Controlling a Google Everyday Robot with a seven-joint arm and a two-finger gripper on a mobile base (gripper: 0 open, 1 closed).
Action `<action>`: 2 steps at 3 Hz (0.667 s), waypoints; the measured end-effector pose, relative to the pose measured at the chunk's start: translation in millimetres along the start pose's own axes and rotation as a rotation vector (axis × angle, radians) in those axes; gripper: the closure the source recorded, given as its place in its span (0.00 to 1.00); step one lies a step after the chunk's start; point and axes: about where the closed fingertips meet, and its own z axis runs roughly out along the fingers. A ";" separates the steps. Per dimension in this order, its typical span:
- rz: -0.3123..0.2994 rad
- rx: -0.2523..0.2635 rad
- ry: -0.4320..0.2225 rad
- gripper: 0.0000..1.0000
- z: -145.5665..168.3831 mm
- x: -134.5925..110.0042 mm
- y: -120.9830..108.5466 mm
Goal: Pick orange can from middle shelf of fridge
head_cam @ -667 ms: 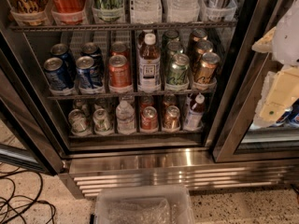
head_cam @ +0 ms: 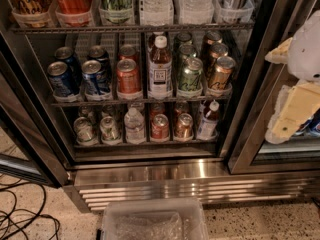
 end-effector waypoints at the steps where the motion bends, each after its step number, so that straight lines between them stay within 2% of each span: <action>1: 0.044 -0.041 -0.106 0.00 38.8 -14.0 21.8; 2: 0.153 -0.103 -0.239 0.00 93.9 -34.5 51.3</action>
Offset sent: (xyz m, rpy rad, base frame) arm 0.0008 0.1113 -0.1609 0.5406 0.0623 -0.1587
